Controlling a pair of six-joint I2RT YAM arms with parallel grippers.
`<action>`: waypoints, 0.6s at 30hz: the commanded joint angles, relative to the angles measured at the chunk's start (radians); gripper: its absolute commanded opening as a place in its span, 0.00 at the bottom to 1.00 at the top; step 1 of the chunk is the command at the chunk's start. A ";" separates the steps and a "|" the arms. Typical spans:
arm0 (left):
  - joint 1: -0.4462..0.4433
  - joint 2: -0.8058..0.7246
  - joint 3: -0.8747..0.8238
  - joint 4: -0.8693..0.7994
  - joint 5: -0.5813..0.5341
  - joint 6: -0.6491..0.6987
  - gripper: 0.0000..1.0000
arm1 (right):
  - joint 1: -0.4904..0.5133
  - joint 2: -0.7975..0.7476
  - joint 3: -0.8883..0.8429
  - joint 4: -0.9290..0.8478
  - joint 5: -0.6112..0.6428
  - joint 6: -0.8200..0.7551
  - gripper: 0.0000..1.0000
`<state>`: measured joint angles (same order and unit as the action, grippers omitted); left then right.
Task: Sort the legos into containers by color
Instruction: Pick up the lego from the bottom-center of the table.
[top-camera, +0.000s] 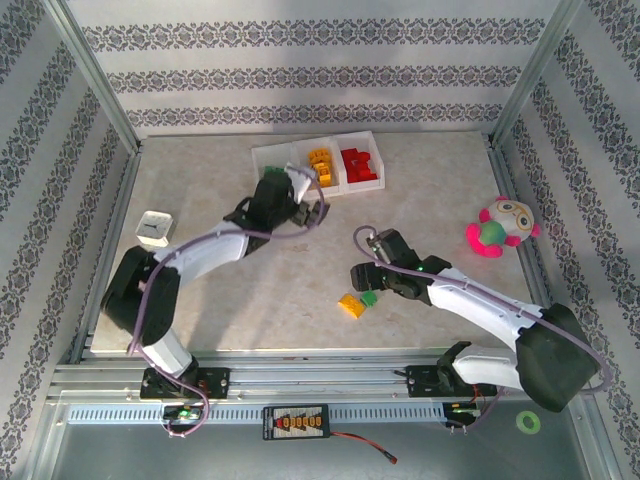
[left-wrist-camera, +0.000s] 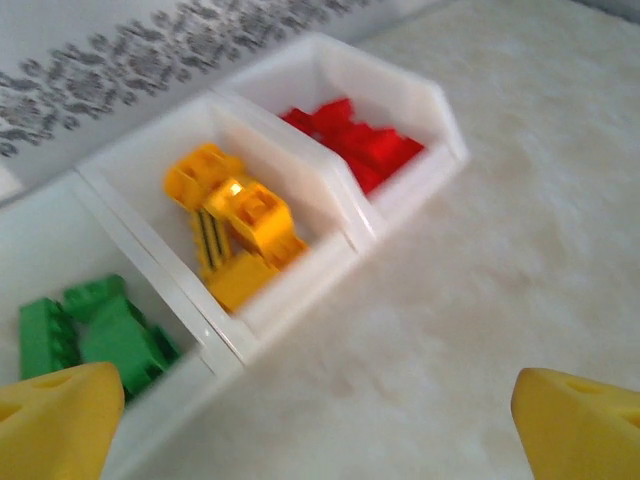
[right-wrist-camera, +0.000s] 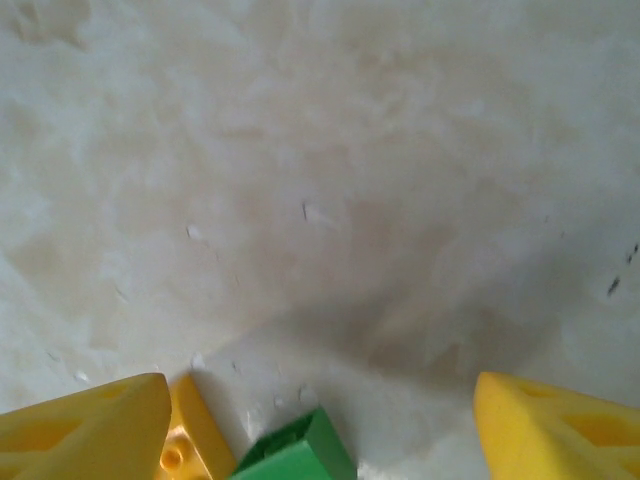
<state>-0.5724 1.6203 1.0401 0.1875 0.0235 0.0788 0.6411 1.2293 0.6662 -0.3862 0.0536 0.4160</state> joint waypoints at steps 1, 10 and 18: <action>-0.063 -0.123 -0.148 0.138 -0.010 0.091 0.99 | 0.029 0.037 0.031 -0.101 0.026 0.029 0.77; -0.190 -0.479 -0.466 0.047 0.011 0.046 0.99 | 0.063 0.159 0.064 -0.118 -0.033 0.033 0.67; -0.212 -0.632 -0.522 -0.142 0.132 0.023 0.99 | 0.062 0.204 0.070 -0.107 -0.045 0.030 0.55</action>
<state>-0.7723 1.0218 0.5377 0.1226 0.1059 0.1204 0.6968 1.4147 0.7136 -0.4763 0.0181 0.4431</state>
